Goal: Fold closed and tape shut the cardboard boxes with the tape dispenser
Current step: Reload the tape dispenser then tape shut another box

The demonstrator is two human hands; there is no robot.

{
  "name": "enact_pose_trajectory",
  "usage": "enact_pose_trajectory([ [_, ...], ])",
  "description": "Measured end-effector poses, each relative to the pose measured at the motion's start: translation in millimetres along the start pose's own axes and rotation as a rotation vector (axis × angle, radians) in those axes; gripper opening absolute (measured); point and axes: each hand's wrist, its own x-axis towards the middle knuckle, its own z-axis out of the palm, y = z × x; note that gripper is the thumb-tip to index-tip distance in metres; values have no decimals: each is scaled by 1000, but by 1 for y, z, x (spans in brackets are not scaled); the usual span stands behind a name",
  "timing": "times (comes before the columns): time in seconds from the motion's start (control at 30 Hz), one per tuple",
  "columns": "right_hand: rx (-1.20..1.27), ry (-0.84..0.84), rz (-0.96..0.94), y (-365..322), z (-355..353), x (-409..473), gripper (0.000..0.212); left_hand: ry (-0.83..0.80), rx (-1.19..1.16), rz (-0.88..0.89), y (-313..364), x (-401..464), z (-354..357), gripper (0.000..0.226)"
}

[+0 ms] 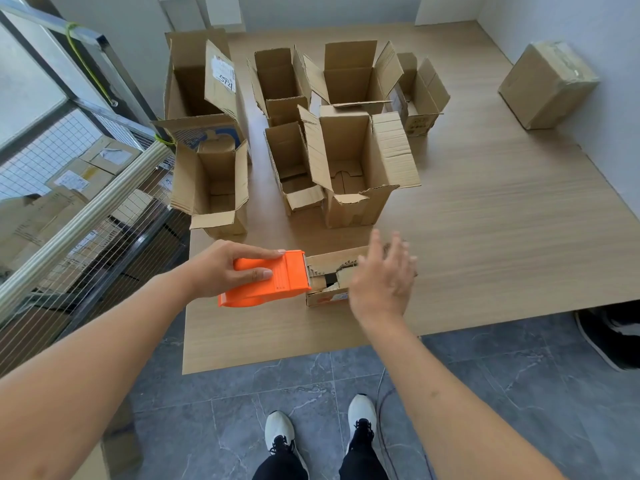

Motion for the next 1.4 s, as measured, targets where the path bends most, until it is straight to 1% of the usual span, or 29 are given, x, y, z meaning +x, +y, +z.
enact_pose_trajectory([
  [0.03, 46, -73, -69, -8, 9, -8, 63, 5, -7, 2, -1, -1, 2, 50],
  [0.1, 51, -212, -131, -13, 26, -15, 67, 16, -27, 7, -3, -5, 6, 51],
  [0.3, -64, -299, -180, -7, 42, 1, 91, 101, -149, 8, -15, -19, 9, 50],
  [0.57, -78, -347, -186, -5, 38, 5, 95, 53, -139, 12, -19, -23, 0, 50],
  [0.77, -56, -330, -179, -7, 38, 5, 95, 21, -92, -24, -29, -31, -13, 49],
  [0.93, -42, -352, -152, -8, 35, 3, 111, -26, 18, -63, -15, -17, -9, 48],
  [1.07, -40, -341, -130, -13, 35, 1, 108, -14, 75, -107, -8, -7, -2, 44],
  [1.23, -86, -307, -64, -27, 38, 1, 108, 30, 56, -118, -8, -10, 5, 43],
  [1.4, -127, -313, -82, -25, 41, -1, 106, 7, 58, -184, 1, -1, 9, 47],
])
